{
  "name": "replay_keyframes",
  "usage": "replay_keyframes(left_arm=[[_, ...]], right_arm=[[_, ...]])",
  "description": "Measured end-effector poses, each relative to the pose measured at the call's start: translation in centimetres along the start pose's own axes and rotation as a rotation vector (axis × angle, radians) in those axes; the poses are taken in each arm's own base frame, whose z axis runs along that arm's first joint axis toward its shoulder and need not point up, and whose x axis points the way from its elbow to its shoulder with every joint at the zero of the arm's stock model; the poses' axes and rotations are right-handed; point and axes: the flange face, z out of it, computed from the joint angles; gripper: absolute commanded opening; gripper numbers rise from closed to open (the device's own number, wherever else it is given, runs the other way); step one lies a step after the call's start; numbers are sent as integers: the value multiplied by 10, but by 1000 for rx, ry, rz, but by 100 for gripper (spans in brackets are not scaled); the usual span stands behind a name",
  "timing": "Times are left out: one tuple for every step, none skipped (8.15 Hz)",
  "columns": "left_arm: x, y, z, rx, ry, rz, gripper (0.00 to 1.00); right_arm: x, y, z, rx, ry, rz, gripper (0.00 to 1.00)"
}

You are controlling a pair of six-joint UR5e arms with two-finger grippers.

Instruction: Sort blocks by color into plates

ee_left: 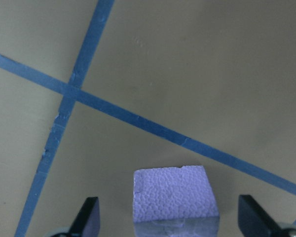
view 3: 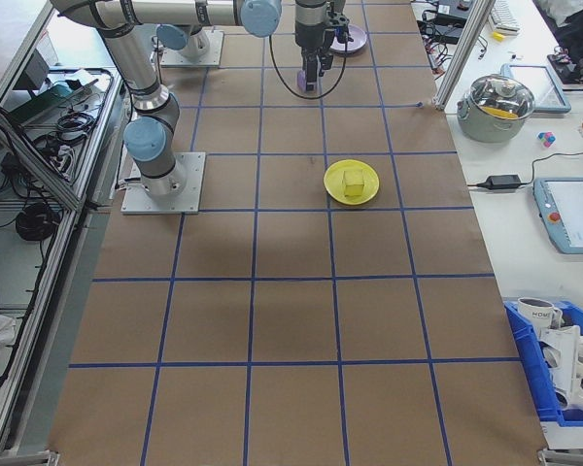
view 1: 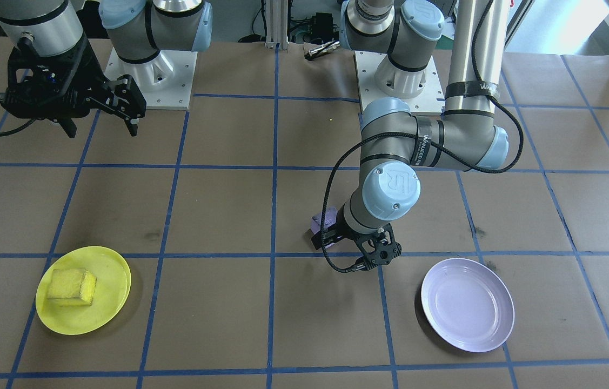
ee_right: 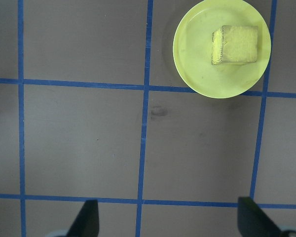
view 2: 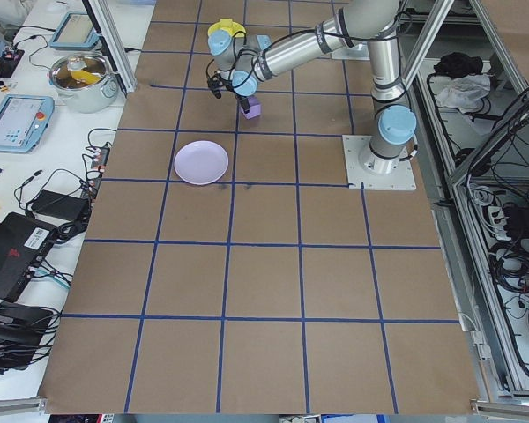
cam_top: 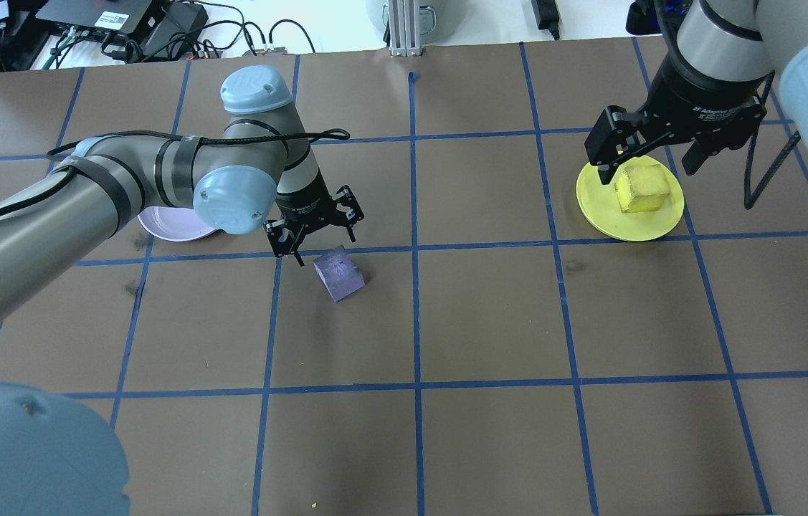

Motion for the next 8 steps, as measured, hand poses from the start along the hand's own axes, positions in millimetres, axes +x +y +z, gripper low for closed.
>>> replay_keyframes(left_arm=[[4, 5, 4, -3, -4, 11, 100], [6, 7, 8, -13, -9, 21, 100], [7, 7, 14, -23, -16, 30, 100], [7, 7, 17, -26, -24, 37, 77], [7, 7, 17, -26, -26, 43, 48], [7, 8, 13, -20, -18, 45, 22], [7, 10, 7, -11, -10, 49, 3], [6, 10, 4, -6, -5, 53, 0]], right_arm=[[0, 0, 0, 1, 1, -2, 100], [0, 0, 0, 3, 0, -2, 100], [0, -1, 0, 5, -3, -1, 100], [-1, -1, 1, 6, -4, -1, 100], [-1, -1, 1, 5, -4, -2, 100], [-1, -1, 2, 4, -5, -2, 100], [-1, -1, 2, 4, -5, -2, 100], [-1, -1, 2, 4, -6, -1, 100]])
